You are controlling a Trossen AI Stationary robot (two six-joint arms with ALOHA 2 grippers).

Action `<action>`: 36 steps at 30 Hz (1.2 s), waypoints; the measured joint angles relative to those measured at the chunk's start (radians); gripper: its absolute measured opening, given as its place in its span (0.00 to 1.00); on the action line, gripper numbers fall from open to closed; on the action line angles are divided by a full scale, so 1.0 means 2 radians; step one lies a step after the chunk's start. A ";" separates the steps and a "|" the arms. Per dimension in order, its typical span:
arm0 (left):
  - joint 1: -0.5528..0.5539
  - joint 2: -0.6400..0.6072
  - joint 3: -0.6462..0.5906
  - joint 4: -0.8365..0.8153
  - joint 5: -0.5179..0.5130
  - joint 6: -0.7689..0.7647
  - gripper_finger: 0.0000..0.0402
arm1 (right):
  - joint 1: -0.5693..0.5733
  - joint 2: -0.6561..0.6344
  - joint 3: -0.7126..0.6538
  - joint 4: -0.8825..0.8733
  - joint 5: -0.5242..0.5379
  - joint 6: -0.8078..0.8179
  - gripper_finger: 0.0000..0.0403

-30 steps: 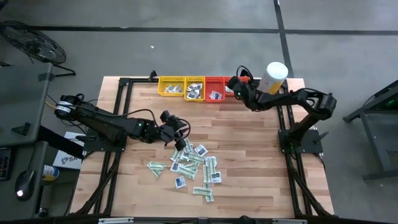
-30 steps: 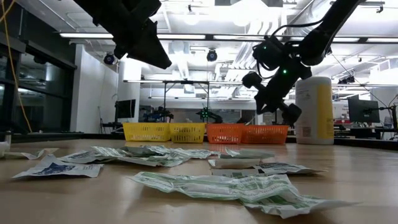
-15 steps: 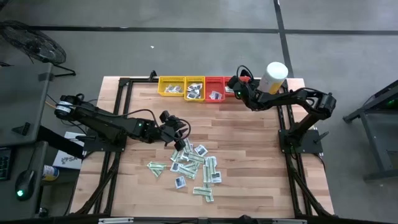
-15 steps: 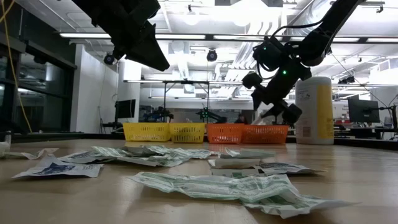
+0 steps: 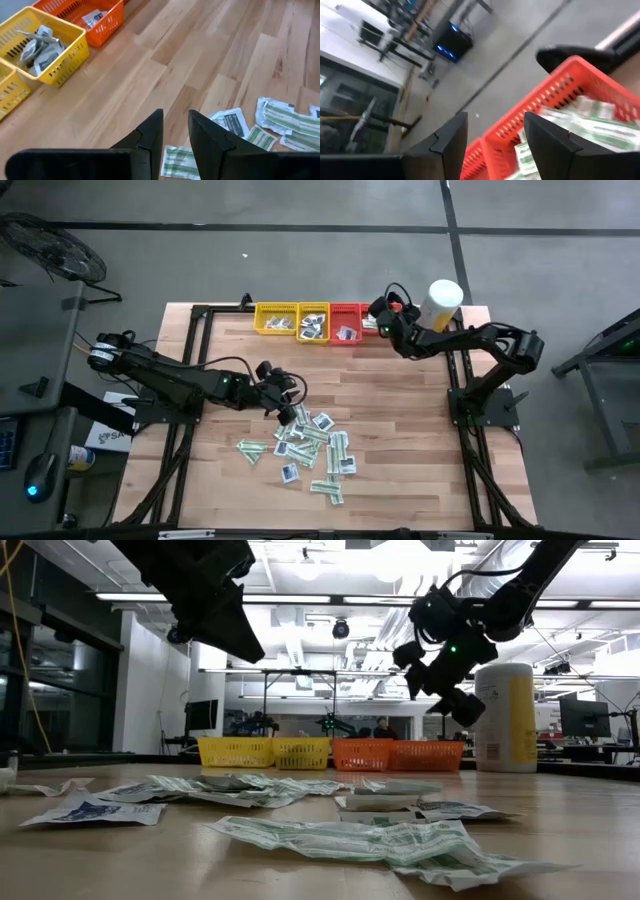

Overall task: Pick & Place First Aid Supplies
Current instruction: Put the green pad into the right orange bin

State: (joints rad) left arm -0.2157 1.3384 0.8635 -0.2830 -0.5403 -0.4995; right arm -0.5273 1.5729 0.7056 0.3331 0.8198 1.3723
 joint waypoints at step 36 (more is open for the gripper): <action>0.000 0.000 0.000 -0.048 0.018 -0.002 0.22 | 0.113 -0.001 0.000 0.051 -0.523 -0.284 0.47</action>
State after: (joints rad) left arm -0.2157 1.3388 0.8631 -0.3794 -0.5044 -0.5034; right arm -0.3019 1.5707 0.7055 0.4341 -0.2257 0.8041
